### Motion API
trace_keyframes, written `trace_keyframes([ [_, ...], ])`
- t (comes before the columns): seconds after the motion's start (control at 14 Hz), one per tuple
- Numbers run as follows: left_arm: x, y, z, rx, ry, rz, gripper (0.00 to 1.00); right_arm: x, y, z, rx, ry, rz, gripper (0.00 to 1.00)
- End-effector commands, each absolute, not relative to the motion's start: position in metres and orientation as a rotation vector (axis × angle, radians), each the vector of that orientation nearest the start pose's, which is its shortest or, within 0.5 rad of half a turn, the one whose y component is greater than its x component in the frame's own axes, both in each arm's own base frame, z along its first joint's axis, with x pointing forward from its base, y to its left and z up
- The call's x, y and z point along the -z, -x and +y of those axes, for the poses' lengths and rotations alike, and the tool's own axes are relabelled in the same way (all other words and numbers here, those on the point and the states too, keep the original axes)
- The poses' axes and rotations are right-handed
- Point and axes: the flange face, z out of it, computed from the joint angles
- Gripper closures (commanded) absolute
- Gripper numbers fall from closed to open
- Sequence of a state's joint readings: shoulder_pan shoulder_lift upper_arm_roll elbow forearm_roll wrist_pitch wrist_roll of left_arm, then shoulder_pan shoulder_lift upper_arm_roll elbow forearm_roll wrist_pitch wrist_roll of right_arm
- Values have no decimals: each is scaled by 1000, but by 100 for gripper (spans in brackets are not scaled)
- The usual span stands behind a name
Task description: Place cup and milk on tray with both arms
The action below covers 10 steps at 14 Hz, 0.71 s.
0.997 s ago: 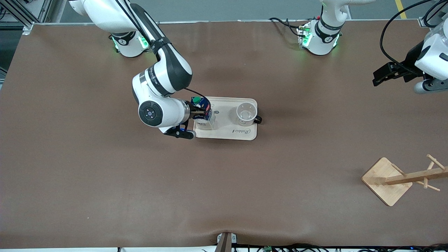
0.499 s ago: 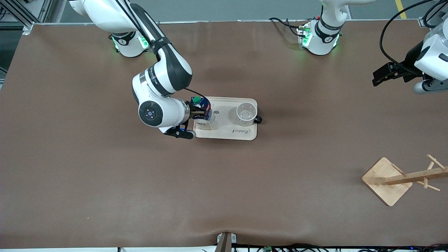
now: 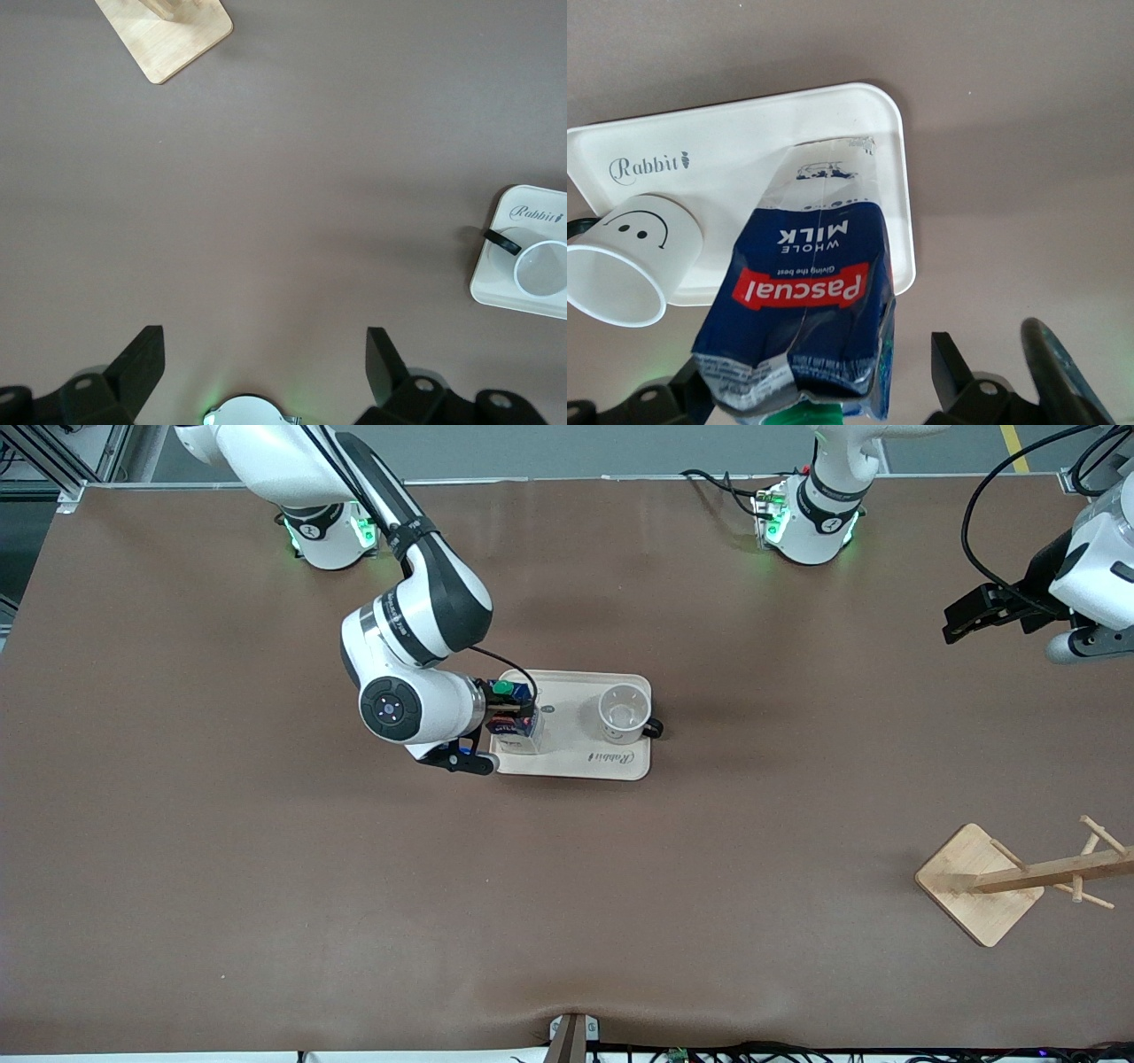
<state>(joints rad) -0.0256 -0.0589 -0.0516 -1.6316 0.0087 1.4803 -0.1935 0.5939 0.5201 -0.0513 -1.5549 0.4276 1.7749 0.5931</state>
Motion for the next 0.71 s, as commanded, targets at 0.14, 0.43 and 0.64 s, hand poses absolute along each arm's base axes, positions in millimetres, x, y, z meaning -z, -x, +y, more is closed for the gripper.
trace_keyframes([
  [0.14,-623,-519,-38,-135,3107,-199,0,-342,-546,388,-624,2907,284,0],
  [0.43,-622,-520,-39,-137,3107,-197,0,-360,-552,383,-645,2916,256,0],
  [0.64,-622,-520,-39,-135,3107,-197,0,-411,-582,336,-736,2870,291,0],
])
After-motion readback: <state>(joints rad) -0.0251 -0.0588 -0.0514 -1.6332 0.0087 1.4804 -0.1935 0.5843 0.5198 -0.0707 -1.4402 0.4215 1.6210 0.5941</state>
